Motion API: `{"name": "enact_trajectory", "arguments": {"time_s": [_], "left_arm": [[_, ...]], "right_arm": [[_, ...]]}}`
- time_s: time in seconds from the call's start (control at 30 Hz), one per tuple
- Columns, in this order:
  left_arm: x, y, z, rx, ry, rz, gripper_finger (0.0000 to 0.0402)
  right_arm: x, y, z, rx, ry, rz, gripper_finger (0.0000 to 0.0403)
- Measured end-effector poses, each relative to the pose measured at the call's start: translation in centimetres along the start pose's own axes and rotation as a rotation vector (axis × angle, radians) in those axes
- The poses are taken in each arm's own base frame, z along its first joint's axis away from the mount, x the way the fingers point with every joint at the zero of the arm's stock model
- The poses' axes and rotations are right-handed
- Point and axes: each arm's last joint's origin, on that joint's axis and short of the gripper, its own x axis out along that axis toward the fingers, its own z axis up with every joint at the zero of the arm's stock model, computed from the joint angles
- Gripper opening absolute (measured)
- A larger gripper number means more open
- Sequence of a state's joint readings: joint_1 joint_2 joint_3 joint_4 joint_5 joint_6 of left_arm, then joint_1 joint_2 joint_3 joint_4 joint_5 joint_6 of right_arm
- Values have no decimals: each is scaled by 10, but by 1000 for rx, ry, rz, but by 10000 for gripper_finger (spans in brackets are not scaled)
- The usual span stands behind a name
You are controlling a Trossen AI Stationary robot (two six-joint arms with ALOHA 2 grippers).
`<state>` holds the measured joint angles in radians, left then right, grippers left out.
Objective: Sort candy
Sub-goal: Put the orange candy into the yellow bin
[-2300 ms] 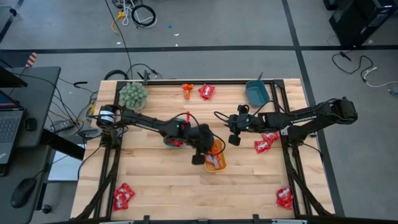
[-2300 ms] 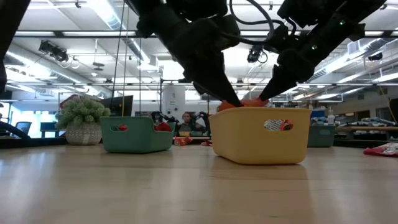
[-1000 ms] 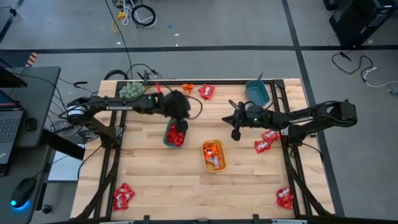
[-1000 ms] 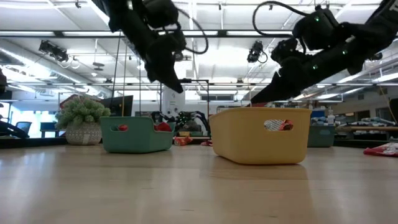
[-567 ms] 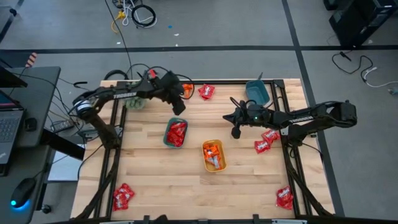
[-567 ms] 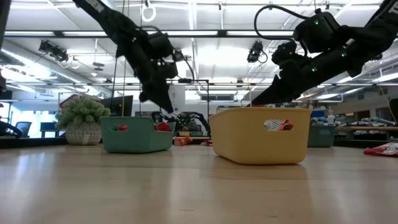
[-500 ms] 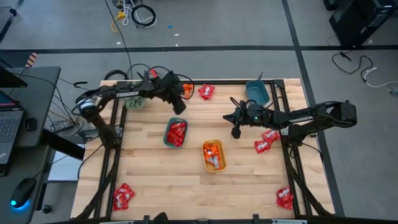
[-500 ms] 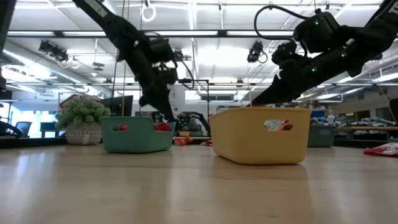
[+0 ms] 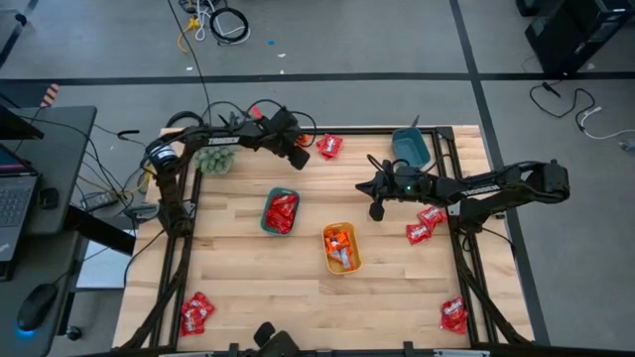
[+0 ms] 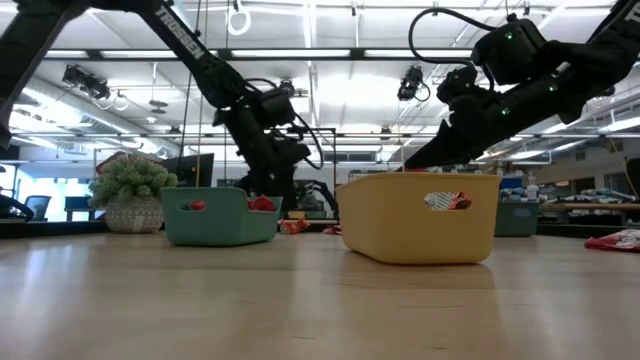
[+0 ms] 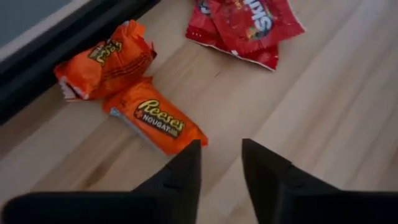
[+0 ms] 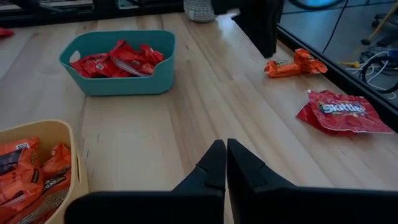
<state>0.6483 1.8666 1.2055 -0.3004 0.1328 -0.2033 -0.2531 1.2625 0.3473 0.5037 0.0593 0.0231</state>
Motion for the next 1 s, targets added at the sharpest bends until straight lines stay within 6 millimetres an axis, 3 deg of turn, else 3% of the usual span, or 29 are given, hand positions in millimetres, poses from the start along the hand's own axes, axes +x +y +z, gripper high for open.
{"name": "enact_trajectory", "arguments": {"time_s": [0.17,0.37,1.0], "left_arm": [[13,3,6,-13,0,82,179],[12,5,9,5,-24,171,220],[40,23,0,-22,42,153,226]], "right_arm": [[0,0,0,3,0,0,1],[0,0,0,3,0,0,4],[0,0,1,4,-7,0,2]]}}
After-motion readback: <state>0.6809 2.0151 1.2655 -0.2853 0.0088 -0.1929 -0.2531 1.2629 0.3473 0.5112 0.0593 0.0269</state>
